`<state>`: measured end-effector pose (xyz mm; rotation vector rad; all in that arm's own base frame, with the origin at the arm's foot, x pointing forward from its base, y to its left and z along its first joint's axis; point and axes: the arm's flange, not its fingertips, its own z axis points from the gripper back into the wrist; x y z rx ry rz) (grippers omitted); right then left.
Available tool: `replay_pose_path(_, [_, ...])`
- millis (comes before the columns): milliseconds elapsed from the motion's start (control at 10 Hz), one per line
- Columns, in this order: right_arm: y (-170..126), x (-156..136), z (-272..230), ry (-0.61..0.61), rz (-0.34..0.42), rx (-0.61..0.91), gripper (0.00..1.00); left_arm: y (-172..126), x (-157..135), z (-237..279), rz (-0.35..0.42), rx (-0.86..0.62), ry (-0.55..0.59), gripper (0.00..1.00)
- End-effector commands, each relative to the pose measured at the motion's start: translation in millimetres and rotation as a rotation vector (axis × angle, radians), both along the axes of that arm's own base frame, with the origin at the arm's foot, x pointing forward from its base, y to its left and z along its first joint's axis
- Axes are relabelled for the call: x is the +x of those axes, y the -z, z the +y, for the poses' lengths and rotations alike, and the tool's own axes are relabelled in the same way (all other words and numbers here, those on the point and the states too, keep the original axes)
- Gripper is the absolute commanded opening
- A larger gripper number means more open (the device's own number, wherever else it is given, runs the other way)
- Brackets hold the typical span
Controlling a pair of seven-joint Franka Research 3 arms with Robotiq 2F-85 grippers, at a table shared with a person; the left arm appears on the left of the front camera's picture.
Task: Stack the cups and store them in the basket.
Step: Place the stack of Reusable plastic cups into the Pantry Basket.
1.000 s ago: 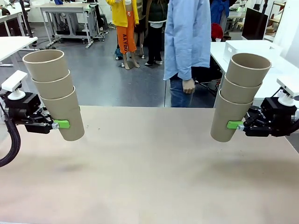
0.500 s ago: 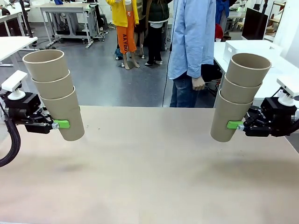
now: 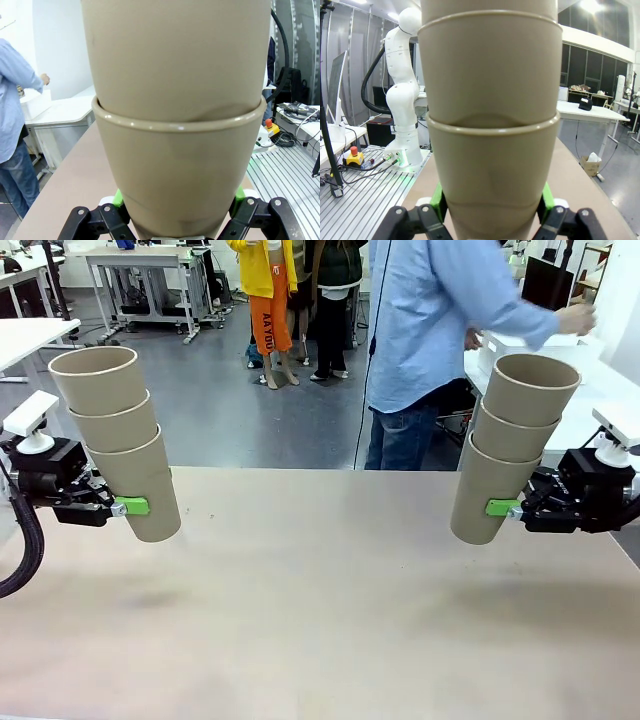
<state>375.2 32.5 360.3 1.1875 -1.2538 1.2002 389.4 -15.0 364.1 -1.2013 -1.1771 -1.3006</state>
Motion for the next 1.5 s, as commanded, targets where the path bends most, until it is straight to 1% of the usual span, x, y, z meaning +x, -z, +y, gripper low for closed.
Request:
replay_pose_path(0, [-3.9,0.2,-0.1,0.004,-0.012,0.001,0.85,-2.7,-0.8,-0.3,-0.004,-0.005,0.004,0.85])
replay_pose_path(1400, [-3.9,0.2,-0.1,0.004,-0.012,0.001,0.85,-2.7,-0.8,-0.3,-0.004,-0.005,0.004,0.85])
